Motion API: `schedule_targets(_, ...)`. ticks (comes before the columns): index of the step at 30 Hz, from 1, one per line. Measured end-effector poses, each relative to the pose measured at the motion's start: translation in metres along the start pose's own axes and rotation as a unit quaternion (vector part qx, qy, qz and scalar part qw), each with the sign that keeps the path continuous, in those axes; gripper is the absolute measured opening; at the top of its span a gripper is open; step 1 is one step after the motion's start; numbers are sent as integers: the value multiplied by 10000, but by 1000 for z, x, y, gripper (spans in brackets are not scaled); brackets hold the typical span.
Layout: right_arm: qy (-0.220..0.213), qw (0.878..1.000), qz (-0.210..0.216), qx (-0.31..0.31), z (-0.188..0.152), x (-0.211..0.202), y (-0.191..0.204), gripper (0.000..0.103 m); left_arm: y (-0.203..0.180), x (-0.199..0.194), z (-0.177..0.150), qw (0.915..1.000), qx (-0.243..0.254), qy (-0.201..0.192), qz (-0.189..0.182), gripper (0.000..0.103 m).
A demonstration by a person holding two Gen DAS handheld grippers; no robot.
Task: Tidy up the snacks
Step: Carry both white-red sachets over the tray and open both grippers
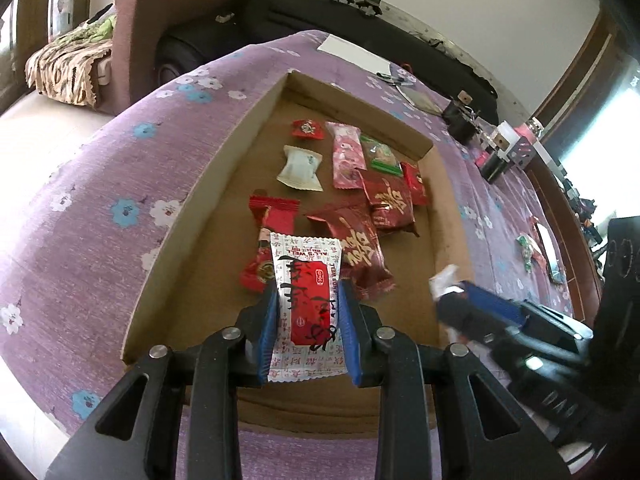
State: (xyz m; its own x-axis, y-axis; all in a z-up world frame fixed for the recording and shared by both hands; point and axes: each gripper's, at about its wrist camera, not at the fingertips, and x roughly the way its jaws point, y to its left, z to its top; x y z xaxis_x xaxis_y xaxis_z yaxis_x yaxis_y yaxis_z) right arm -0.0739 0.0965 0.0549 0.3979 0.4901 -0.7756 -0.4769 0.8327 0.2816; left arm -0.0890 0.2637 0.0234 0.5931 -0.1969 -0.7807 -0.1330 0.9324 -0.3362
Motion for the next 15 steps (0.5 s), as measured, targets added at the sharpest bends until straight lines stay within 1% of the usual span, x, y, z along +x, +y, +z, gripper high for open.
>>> schedule_targets(4, 127, 9998, -49, -163, -2, 16, 13, 30, -3, 1, -1, 9999, 152, 47, 52, 28)
schedule_targets(7, 190, 9996, -64, -176, -3, 24, 16, 30, -3, -2, 0, 9998, 178, 79, -13, 32)
schedule_targets(8, 192, 9996, -64, -183, -3, 26, 17, 31, -2, -3, 0, 9998, 158, 72, -4, 33)
schedule_targets(10, 141, 9997, -46, -195, -2, 27, 16, 34, 0, -7, 1, 9999, 104, 44, -28, 37)
schedule_targets(12, 73, 9998, -19, -161, -2, 24, 14, 37, 3, -11, 2, 10000, 19, -22, -29, 44)
schedule_targets(14, -16, 9999, 10, -124, -2, 19, 12, 38, 5, -16, 3, 9999, -75, -105, 11, 49)
schedule_targets(15, -63, 9999, 10, -105, -2, 16, 12, 38, 6, -18, 3, 9998, -106, -138, 27, 49)
